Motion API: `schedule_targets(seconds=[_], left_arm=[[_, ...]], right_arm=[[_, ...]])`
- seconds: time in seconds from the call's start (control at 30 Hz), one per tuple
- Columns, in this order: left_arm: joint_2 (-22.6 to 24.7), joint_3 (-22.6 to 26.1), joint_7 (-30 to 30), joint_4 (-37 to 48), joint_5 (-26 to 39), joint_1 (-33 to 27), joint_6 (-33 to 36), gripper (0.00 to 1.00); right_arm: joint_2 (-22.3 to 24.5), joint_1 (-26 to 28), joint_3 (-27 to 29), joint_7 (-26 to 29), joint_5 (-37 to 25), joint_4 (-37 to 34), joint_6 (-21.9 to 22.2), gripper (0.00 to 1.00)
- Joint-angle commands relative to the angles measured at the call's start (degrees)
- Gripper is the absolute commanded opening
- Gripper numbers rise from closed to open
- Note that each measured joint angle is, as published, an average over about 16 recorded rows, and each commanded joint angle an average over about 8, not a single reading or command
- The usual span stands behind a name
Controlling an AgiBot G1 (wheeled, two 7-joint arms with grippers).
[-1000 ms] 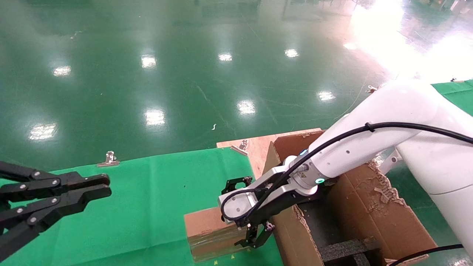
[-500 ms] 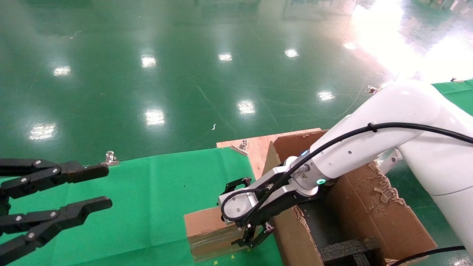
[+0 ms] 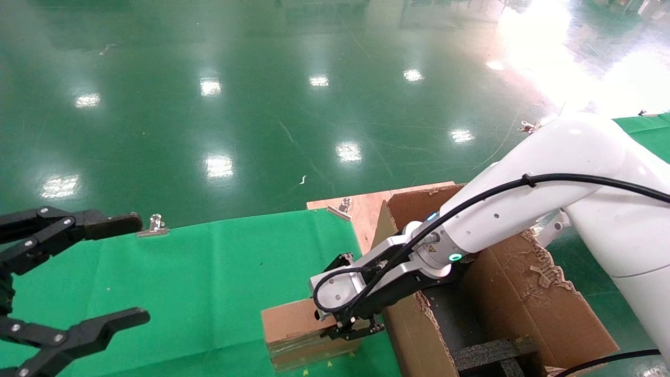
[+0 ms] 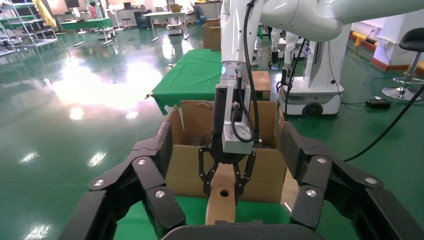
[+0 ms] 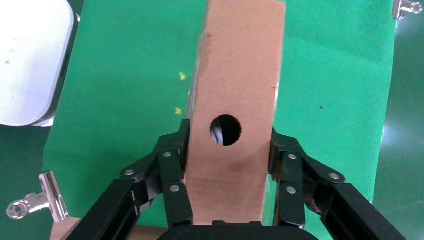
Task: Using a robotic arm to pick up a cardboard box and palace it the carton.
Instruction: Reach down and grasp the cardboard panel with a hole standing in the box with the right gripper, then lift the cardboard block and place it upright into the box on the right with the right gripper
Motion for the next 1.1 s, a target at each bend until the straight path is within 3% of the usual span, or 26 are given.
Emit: schedule_targets(seconds=[0.03, 0.47, 0.73, 1.1], left_arm=[[0.0, 0.0, 0.0, 0.0, 0.0, 0.0, 0.0, 1.0], [0.0, 0.0, 0.0, 0.0, 0.0, 0.0, 0.0, 1.0], [0.0, 0.1, 0.0, 0.1, 0.0, 0.0, 0.0, 1.0], [0.0, 0.1, 0.1, 0.1, -0.1, 0.0, 0.0, 1.0]], right_arm=[[0.0, 0.0, 0.0, 0.0, 0.0, 0.0, 0.0, 0.0], [0.5, 2.6, 0.8, -0.2, 1.9, -1.9, -0.6, 0.0], [2.5, 12.9, 0.1, -4.3, 7.4, -8.1, -2.3, 0.0], [7.4, 30.1, -9.9, -9.8, 16.3, -16.0, -2.8, 0.0]])
